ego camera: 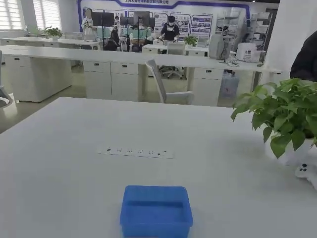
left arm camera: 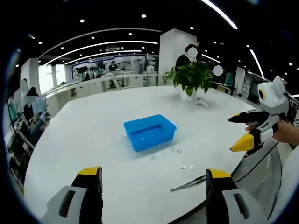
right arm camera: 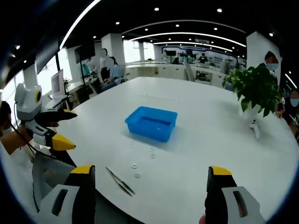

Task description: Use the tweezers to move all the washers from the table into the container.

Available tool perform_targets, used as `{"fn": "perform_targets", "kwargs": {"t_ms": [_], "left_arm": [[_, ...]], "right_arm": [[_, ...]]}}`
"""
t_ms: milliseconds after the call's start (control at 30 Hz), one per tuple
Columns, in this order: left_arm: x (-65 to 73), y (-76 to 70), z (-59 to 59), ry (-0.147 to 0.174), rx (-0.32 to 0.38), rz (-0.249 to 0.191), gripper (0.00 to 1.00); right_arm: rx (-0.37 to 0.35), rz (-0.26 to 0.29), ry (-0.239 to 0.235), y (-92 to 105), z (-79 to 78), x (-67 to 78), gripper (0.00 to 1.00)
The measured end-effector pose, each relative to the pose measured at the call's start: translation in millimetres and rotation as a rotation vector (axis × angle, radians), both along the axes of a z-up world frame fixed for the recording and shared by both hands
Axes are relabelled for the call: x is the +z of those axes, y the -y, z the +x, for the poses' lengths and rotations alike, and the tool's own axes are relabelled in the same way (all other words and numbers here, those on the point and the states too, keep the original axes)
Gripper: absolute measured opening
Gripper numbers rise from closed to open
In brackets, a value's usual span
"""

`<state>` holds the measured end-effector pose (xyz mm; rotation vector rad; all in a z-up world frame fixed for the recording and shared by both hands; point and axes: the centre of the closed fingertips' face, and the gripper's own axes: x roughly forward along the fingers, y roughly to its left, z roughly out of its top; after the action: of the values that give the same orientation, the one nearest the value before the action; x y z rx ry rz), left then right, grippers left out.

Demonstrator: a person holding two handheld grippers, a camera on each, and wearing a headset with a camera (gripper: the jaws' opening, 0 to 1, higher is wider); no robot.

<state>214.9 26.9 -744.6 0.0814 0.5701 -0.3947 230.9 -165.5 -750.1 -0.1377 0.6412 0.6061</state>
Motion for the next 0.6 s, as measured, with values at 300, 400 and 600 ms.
{"fn": "perform_targets", "kwargs": {"t_ms": [300, 400, 600], "left_arm": [[-9.2, -2.7, 2.9, -0.016, -0.017, 0.010, 0.92], [-15.1, -0.1, 2.5, -0.030, -0.060, 0.035, 0.88], [-27.5, 8.5, 2.3, -0.057, -0.175, 0.079, 0.75]], "right_arm": [[-0.005, -0.013, -0.008, 0.9, 3.8, -5.3, 0.99], [0.000, -0.019, -0.026, 0.4, 2.0, -10.1, 0.99], [0.005, -0.022, -0.038, 0.5, 0.6, -13.3, 0.97]]}}
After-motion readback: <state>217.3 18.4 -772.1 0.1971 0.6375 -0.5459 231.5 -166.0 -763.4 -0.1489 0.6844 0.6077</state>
